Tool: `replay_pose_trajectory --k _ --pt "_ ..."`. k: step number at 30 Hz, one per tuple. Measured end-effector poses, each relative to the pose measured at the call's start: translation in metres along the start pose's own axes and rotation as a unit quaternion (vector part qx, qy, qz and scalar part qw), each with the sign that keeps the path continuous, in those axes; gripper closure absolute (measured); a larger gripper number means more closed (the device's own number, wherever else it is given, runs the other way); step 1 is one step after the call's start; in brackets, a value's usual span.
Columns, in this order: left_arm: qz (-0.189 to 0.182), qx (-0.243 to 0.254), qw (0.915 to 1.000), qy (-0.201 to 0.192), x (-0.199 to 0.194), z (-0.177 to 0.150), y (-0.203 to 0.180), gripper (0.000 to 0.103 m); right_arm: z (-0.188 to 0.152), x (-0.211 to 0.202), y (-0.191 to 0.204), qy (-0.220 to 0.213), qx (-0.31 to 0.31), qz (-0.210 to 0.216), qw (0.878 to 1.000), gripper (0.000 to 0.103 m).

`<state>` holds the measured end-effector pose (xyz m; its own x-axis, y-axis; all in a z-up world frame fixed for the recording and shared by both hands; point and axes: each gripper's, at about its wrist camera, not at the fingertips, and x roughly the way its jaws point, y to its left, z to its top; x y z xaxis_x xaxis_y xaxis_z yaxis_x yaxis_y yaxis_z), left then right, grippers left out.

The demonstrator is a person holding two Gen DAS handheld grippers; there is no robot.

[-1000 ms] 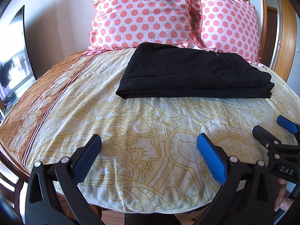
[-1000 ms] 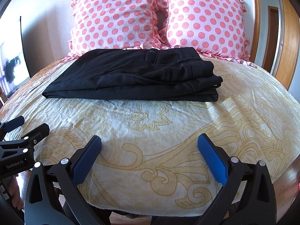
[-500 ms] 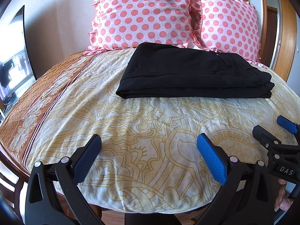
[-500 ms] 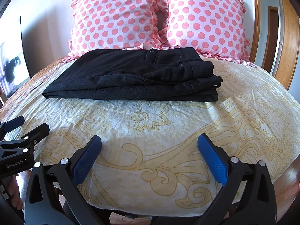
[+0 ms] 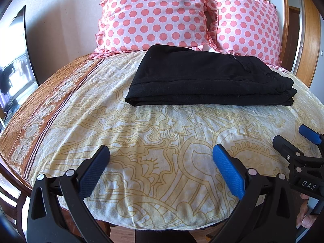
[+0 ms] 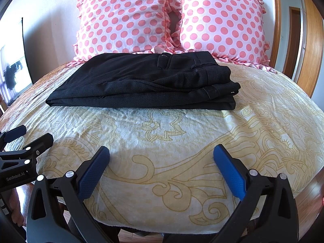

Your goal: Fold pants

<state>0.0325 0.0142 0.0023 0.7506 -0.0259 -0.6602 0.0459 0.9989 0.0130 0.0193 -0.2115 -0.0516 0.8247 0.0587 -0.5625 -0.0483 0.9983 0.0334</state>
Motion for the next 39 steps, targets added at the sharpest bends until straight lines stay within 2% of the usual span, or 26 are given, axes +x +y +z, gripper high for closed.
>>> replay_pose_trajectory --k 39 --pt "-0.001 0.000 1.0000 -0.003 0.0000 -0.0006 0.0009 0.002 -0.0007 -0.0003 0.0005 -0.001 0.000 -0.001 1.000 0.001"
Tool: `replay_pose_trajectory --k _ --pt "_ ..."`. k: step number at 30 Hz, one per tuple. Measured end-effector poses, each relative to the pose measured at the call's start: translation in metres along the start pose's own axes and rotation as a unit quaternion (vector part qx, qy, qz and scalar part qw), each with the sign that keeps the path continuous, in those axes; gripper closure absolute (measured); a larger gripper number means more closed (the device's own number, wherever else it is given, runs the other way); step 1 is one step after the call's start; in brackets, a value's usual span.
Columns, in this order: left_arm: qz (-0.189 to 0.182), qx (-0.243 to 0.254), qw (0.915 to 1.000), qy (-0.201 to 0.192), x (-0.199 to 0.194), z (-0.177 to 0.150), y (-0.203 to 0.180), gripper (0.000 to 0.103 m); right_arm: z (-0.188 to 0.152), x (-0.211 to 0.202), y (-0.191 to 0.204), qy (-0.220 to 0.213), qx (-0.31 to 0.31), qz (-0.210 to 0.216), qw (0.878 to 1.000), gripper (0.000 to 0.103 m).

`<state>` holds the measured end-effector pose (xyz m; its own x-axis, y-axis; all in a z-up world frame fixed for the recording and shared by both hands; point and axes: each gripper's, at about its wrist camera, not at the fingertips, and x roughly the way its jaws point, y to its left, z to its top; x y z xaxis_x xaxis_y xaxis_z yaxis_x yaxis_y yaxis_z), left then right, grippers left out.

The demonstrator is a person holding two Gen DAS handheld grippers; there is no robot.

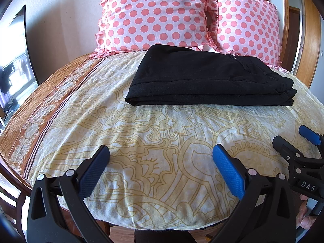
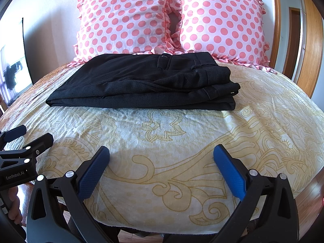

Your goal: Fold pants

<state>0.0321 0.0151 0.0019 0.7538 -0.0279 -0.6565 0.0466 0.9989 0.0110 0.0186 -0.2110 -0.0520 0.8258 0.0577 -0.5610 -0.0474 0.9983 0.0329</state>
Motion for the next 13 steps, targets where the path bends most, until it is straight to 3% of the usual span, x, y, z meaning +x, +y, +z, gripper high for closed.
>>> replay_pose_trajectory --k 13 --pt "-0.001 0.001 1.0000 0.002 -0.0001 0.0015 -0.0004 0.002 -0.0003 0.0001 -0.0001 0.000 0.000 0.000 1.000 0.001"
